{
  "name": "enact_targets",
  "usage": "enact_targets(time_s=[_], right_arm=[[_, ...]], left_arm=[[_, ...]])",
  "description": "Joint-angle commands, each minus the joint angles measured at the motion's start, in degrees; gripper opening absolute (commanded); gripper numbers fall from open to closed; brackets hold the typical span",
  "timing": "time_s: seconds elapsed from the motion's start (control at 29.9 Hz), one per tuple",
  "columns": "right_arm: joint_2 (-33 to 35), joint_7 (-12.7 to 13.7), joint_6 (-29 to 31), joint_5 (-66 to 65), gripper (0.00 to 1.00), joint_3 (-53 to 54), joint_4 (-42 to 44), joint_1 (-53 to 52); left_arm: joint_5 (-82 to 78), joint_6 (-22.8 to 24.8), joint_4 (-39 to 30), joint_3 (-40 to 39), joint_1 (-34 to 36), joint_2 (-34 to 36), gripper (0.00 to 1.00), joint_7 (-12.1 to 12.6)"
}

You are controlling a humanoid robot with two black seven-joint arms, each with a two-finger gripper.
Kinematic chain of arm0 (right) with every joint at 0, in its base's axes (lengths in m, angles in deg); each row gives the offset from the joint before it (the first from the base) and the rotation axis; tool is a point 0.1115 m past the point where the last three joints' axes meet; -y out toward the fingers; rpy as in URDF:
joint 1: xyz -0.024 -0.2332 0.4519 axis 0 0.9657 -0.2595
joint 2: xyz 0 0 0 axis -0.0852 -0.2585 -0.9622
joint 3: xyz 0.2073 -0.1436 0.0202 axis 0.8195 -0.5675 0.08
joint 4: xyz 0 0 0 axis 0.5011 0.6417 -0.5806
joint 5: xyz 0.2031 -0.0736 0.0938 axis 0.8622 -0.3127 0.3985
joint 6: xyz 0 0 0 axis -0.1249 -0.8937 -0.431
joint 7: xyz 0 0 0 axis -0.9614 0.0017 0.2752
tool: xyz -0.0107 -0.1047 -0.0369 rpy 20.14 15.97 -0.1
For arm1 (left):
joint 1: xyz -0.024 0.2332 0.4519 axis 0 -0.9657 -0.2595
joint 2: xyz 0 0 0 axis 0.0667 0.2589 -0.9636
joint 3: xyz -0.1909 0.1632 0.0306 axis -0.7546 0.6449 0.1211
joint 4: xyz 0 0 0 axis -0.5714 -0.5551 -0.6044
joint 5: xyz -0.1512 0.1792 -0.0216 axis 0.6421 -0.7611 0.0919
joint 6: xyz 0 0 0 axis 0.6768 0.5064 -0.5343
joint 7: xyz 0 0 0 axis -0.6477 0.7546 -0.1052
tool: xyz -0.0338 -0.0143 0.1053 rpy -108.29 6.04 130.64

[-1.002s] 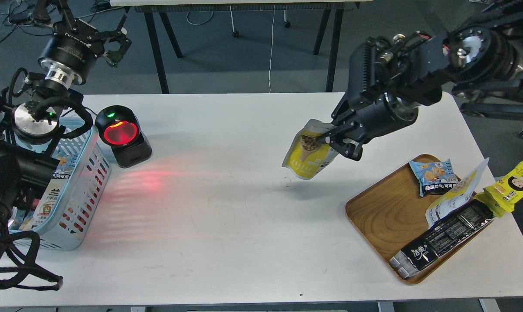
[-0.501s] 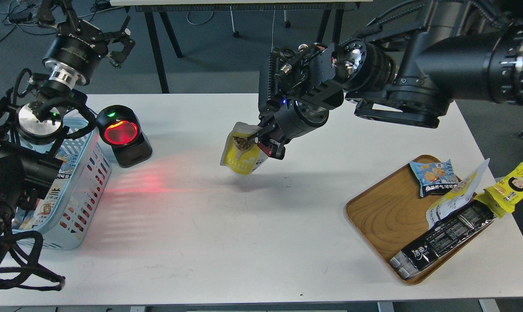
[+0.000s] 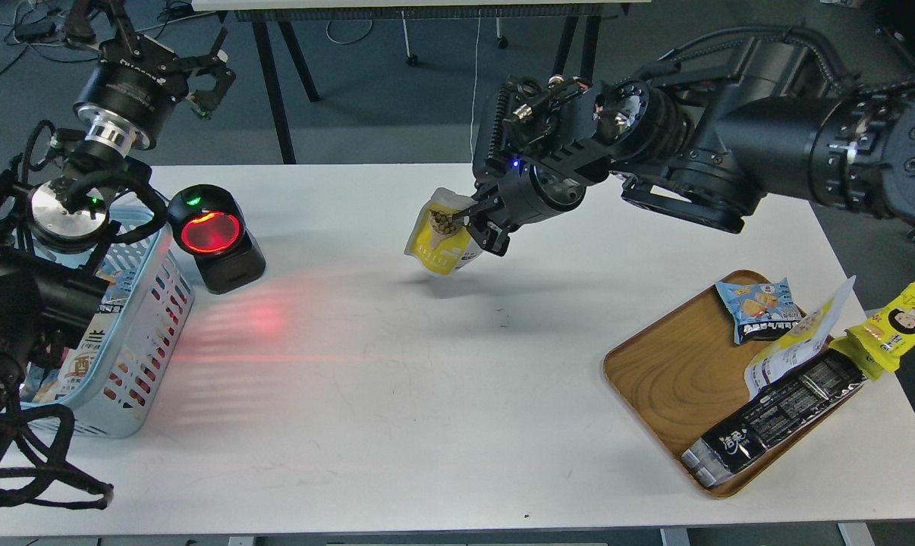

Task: Scan snack and place in basket
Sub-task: 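Set the snack bag upright on the table center and withdraw the right gripper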

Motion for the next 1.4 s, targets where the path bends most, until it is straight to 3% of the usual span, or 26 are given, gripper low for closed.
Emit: enact_targets(time_s=[0.0, 0.7, 0.73, 0.97, 1.1, 1.37], right_arm=[[0.0, 0.0, 0.0, 0.3, 0.0, 0.2, -0.5, 0.3], [0.0, 0.0, -0.2, 0.2, 0.05, 1.9, -1.5, 2.1], [0.0, 0.0, -0.2, 0.2, 0.07, 2.0, -2.1, 1.8], [0.0, 0.0, -0.3, 0.3, 0.51, 6.8, -7.6, -1.1], [0.4, 0.0, -0.2, 0.3, 0.55, 10.2, -9.7, -2.7], [16.4, 0.0, -0.2, 0.8, 0.6, 16.7, -13.1, -4.6]], left_arm=[[0.0, 0.0, 0.0, 0.0, -0.1, 0.0, 1.0, 0.0], [0.0, 0.0, 0.1, 0.0, -0.1, 0.1, 1.0, 0.0], [0.0, 0.0, 0.1, 0.0, -0.1, 0.1, 1.0, 0.0], [0.0, 0.0, 0.1, 0.1, 0.0, 0.1, 1.0, 0.1], [-0.1, 0.0, 0.1, 0.5, 0.3, 0.3, 1.0, 0.3], [-0.2, 0.0, -0.5, 4.4, 2.8, 0.7, 1.0, 0.8]])
